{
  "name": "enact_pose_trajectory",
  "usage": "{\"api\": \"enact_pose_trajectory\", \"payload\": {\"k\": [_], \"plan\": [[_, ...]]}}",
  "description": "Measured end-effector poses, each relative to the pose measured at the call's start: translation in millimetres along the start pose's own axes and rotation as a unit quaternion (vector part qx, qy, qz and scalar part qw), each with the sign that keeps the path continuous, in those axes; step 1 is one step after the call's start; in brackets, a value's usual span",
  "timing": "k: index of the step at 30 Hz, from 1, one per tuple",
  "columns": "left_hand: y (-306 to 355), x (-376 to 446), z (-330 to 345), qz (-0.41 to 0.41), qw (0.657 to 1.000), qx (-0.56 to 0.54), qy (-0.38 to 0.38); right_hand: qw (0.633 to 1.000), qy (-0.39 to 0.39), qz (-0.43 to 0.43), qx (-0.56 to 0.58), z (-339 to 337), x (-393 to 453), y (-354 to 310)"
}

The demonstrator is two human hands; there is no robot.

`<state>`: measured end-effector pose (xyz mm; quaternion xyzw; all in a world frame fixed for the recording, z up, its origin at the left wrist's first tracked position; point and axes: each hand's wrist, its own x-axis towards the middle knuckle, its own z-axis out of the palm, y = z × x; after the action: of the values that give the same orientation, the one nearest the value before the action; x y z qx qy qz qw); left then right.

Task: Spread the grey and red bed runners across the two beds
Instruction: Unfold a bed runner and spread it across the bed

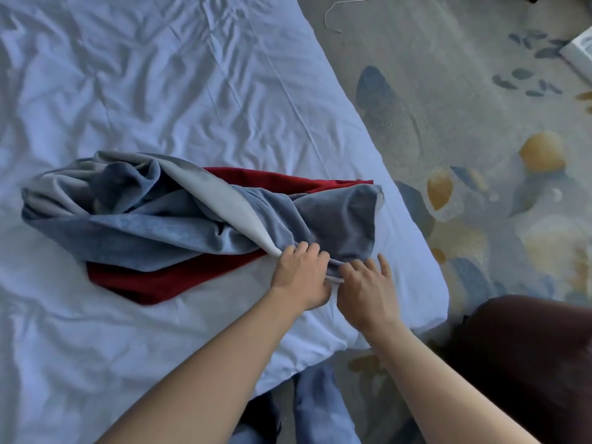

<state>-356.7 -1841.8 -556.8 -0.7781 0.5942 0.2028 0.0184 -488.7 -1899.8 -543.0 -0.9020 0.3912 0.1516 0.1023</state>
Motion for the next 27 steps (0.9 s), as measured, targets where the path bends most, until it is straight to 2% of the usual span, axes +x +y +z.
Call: {"api": "enact_pose_trajectory", "payload": {"k": [3, 11, 13, 16, 20, 23, 27], "plan": [[4, 25, -29, -0.003, 1.000, -0.025, 0.009, 0.998, 0.056, 0.012, 0.018, -30, 24, 11], [6, 144, -81, -0.022, 0.995, -0.043, 0.082, 0.993, 0.116, 0.030, -0.004, -84, 143, 79], [0, 170, -79, -0.042, 0.996, -0.037, 0.067, 0.994, 0.106, 0.032, -0.015, -81, 164, 96], [-14, 193, -70, -0.057, 0.998, -0.020, 0.005, 0.998, 0.056, 0.026, -0.012, -66, 185, 109], [-23, 205, -59, -0.010, 0.995, -0.034, -0.098, 0.999, -0.043, -0.011, 0.018, -47, 196, 111], [-26, 218, -61, -0.003, 0.994, -0.033, -0.106, 0.997, -0.070, -0.028, 0.032, -46, 203, 110], [-35, 238, -73, -0.015, 0.998, -0.031, -0.048, 0.999, -0.038, -0.012, 0.031, -62, 226, 104]]}}
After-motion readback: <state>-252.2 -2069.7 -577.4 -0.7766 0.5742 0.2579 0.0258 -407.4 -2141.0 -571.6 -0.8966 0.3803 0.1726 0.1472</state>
